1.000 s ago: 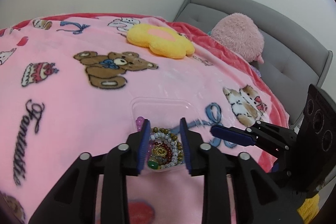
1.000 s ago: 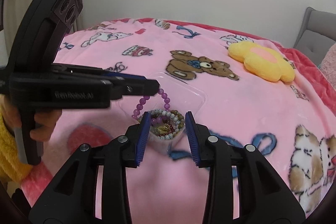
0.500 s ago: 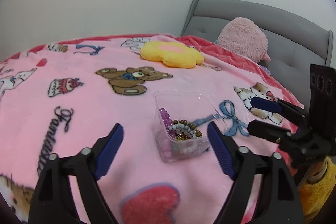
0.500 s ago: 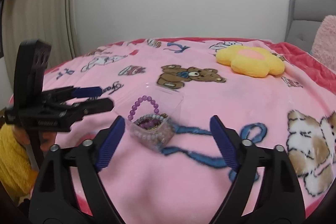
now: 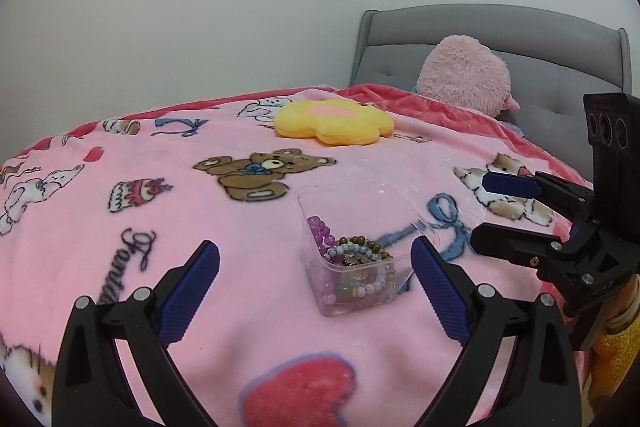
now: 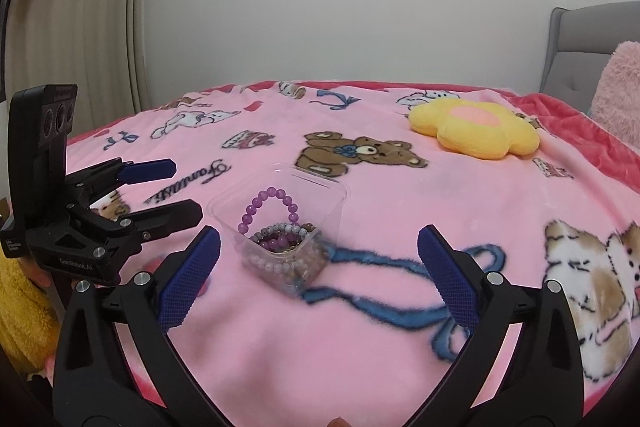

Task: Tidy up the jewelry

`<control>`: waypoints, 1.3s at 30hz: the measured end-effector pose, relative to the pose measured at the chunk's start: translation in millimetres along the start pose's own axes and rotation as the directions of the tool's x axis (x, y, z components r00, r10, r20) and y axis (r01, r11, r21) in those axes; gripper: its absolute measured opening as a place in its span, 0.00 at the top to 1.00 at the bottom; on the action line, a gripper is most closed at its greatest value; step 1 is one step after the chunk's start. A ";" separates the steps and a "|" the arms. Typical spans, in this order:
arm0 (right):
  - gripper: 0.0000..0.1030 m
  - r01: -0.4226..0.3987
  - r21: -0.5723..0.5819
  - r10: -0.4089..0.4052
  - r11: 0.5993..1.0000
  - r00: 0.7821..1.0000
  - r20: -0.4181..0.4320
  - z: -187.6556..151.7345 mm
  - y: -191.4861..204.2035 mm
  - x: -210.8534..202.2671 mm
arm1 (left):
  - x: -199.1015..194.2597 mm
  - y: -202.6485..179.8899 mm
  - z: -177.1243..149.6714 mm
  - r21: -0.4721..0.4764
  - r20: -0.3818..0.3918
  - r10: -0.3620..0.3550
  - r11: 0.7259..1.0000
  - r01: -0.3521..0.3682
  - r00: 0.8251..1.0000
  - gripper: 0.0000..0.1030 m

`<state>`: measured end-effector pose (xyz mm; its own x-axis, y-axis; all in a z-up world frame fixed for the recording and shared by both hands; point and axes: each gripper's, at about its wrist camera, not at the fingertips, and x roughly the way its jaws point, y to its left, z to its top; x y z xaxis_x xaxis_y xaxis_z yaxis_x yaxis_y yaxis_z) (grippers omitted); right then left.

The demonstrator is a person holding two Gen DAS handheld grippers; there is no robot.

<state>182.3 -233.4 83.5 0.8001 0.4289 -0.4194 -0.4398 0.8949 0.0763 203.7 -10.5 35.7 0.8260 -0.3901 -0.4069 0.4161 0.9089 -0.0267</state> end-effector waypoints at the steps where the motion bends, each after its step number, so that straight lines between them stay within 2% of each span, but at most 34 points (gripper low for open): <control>1: 0.08 -0.001 0.002 0.001 1.000 1.000 -0.002 -0.2 -0.6 0.8 | 0.7 -0.1 -0.7 -0.001 -0.003 -0.002 1.000 0.002 1.000 0.08; 39: 0.08 -0.017 0.043 0.017 0.999 1.000 -0.008 -3.7 -4.5 4.0 | 3.7 2.5 -4.6 -0.033 -0.020 -0.030 0.999 0.029 0.999 0.08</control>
<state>185.9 -236.2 78.1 0.7891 0.4430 -0.4255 -0.4352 0.8921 0.1217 206.0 -9.0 29.9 0.8054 -0.4138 -0.4244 0.4269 0.9017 -0.0690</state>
